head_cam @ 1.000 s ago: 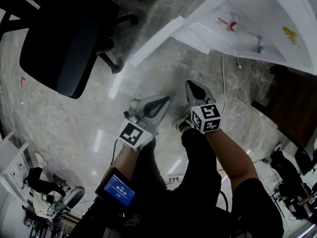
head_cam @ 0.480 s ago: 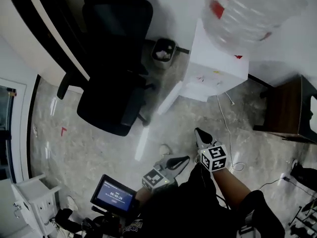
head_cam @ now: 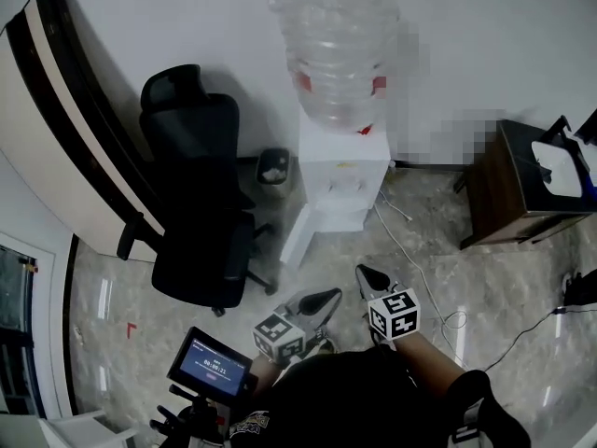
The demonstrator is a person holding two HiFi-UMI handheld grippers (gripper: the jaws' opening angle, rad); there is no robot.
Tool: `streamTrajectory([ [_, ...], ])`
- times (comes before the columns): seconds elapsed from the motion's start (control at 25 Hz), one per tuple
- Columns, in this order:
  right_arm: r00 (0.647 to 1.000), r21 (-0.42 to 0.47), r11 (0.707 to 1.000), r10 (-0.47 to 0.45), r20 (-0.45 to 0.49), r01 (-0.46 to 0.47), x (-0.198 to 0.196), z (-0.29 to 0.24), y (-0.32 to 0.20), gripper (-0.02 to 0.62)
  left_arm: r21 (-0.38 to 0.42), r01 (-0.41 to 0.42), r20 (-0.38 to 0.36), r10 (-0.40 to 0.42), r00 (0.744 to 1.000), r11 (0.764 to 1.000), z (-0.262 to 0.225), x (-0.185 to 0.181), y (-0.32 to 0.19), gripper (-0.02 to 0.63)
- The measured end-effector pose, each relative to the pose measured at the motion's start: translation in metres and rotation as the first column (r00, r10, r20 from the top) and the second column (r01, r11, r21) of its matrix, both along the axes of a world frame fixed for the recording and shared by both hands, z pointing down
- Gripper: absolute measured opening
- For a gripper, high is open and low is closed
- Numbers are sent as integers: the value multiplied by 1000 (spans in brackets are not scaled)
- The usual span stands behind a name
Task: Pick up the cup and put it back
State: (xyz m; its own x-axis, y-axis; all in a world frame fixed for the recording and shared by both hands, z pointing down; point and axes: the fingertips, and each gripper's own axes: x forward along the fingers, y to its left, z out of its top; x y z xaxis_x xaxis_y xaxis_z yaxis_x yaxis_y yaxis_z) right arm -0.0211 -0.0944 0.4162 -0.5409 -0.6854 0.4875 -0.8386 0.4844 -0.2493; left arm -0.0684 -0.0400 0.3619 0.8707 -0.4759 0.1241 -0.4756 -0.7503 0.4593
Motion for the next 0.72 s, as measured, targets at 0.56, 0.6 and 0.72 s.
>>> streamTrajectory([
  [0.56,995,44,996,-78,56,75,112,-45,147,8,-56,115,-25,-117,993,992,-42,124,122,3],
  [0.6,995,39,997,-76,62,74,121,-43,157,8,-50,111,-19,-112,994,993,-43,133,133,3],
  [0.72,993,10,998,-61,101,60,138,-39,181,8,-56,103,-4,-103,995,993,-43,146,159,3],
])
